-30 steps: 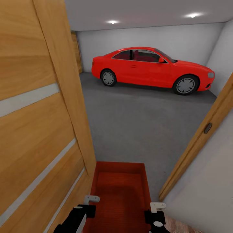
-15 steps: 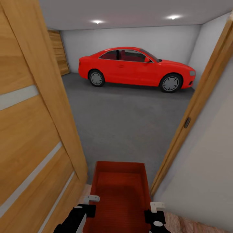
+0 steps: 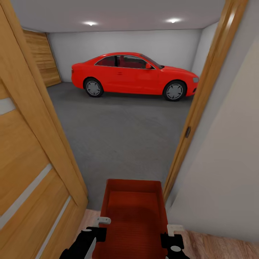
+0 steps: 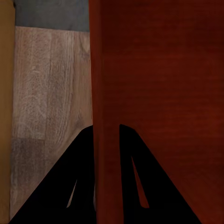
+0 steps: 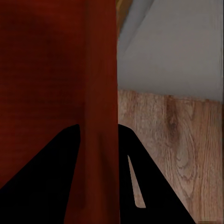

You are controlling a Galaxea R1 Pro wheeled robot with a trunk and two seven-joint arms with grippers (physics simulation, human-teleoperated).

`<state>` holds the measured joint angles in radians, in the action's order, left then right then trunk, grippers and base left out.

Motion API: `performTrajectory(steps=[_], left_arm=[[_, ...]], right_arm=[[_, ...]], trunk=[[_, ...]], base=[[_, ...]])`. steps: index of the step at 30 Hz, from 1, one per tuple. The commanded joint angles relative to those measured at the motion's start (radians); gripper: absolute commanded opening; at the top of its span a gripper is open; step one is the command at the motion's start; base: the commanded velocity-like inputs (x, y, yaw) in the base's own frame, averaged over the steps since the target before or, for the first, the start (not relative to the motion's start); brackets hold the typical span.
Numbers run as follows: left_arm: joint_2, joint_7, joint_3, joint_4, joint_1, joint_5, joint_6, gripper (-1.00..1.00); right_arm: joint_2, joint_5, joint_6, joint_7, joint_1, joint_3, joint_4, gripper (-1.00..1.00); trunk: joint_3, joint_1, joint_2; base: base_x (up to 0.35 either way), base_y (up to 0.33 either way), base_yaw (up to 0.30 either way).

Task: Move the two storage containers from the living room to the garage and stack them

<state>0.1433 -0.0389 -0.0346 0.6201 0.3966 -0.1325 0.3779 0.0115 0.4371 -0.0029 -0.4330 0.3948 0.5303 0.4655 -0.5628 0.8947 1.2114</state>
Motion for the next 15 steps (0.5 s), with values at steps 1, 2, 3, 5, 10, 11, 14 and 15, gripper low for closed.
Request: performTrajectory(steps=[1,2,3,5,10,11,14,15], left_arm=[[0.0,-0.004,0.012,-0.013,-0.001,-0.013,0.004,-1.0],[0.001,-0.004,0.012,-0.013,-0.001,-0.013,0.004,-1.0],[0.001,-0.005,0.012,-0.013,-0.001,-0.013,0.004,-1.0],[0.001,-0.005,0.012,-0.013,-0.001,-0.013,0.004,-1.0],[0.001,-0.004,0.013,-0.014,-0.001,-0.012,0.004,-1.0],[0.001,-0.004,0.013,-0.014,-0.001,-0.012,0.004,-1.0],[0.001,-0.004,0.013,-0.014,-0.001,-0.012,0.004,-1.0],[0.001,-0.004,0.013,-0.014,-0.001,-0.012,0.004,-1.0]], right_arm=[[-0.001,0.006,0.0,-0.007,0.002,0.005,0.028,-1.0],[-0.002,0.006,0.0,-0.006,0.002,0.005,0.028,-1.0],[-0.002,0.006,0.0,-0.007,0.002,0.005,0.028,-1.0],[-0.002,0.006,0.0,-0.007,0.002,0.005,0.028,-1.0],[-0.002,0.006,0.0,-0.007,0.002,0.005,0.028,-1.0],[-0.002,0.006,0.0,-0.007,0.002,0.005,0.028,-1.0],[-0.002,0.006,0.0,-0.007,0.002,0.005,0.028,-1.0],[-0.002,0.006,0.0,-0.007,0.002,0.005,0.028,-1.0]], trunk=[[-0.001,0.0,0.001],[-0.001,0.0,0.001],[-0.001,0.0,0.001],[-0.001,0.0,0.001],[-0.001,0.0,0.001],[-0.001,0.0,0.001],[-0.001,0.0,0.001],[-0.001,0.0,0.001]], base=[[0.0,0.0,-0.239],[0.0,0.0,-0.191],[0.0,0.0,-0.122],[0.002,0.02,-0.051],[0.07,0.2,-0.013],[0.102,0.279,-0.002],[0.106,0.289,-0.001],[0.108,0.293,0.0]])
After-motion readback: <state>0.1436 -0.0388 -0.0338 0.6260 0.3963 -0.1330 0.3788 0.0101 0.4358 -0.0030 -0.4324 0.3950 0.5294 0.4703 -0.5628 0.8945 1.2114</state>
